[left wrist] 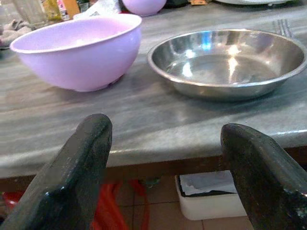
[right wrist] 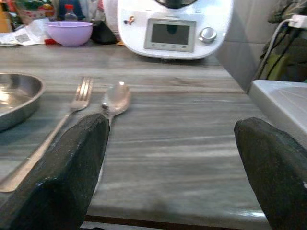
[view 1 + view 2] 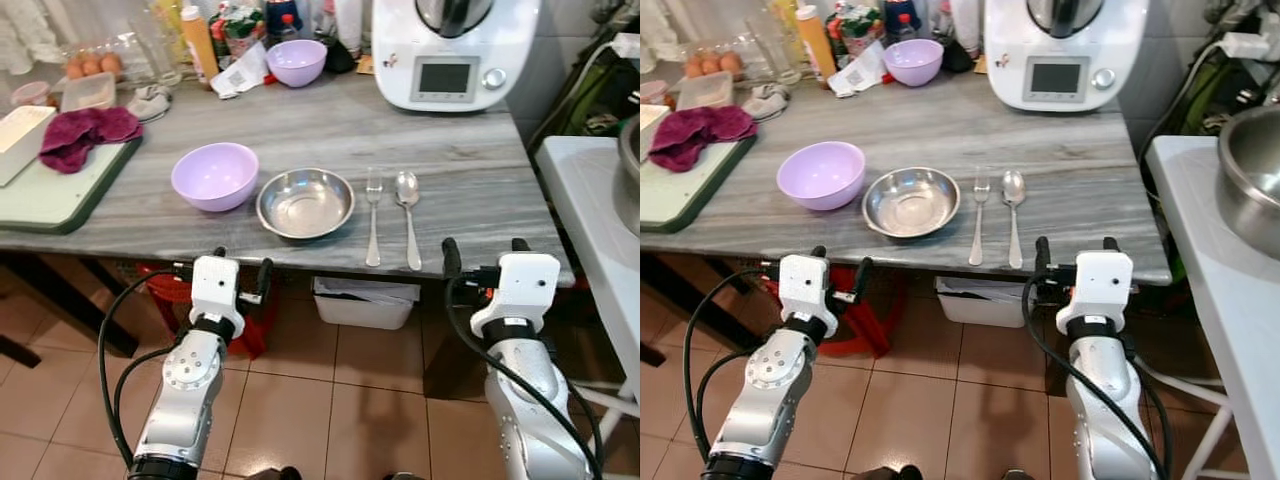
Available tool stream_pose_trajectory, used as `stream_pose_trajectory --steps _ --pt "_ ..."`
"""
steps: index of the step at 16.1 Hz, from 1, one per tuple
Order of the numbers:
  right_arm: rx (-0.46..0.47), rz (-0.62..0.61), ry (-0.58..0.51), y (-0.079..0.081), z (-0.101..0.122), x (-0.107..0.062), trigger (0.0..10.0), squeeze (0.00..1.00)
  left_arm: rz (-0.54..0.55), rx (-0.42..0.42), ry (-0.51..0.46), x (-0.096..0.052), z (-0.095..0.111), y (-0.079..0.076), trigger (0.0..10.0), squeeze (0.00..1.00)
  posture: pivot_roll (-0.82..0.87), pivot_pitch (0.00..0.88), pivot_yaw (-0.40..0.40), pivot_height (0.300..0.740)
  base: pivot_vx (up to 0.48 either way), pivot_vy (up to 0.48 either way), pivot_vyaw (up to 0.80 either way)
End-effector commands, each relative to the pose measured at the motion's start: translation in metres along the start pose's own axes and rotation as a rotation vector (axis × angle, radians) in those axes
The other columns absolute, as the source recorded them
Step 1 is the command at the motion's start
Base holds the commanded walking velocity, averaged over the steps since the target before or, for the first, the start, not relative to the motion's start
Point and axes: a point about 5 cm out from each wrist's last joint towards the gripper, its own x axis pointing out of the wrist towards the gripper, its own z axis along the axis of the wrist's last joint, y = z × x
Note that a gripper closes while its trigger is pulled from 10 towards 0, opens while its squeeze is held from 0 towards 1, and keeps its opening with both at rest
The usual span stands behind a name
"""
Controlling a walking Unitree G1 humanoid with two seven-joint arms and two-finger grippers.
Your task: Setting the table
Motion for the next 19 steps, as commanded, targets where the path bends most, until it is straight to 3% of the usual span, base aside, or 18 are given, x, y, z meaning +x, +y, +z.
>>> stream_pose_trajectory --steps 1,9,13,19 --pt "0.026 0.014 0.011 0.0034 -0.0004 0.001 10.0 0.0 0.004 0.01 0.022 -0.0011 -0.0032 0.0033 10.0 0.0 -0.12 0.109 0.092 0.74 0.0 0.0 0.0" --pt "0.032 -0.038 0.036 -0.0046 -0.0022 0.0039 10.0 0.0 -0.018 0.007 0.03 0.0 -0.004 -0.0003 10.0 0.0 -0.13 0.119 0.101 0.74 -0.249 0.0 0.0" --pt "0.001 -0.038 0.049 -0.0047 -0.0042 0.0047 10.0 0.0 -0.022 0.008 0.033 -0.0003 -0.0044 -0.0009 10.0 0.0 -0.13 0.12 0.1 0.74 -0.258 0.0 0.0" --pt "0.031 -0.008 0.059 0.0005 -0.0047 0.008 10.0 0.0 -0.028 0.009 0.037 0.0011 -0.005 -0.0008 10.0 0.0 -0.13 0.114 0.101 0.74 -0.256 0.0 0.0"
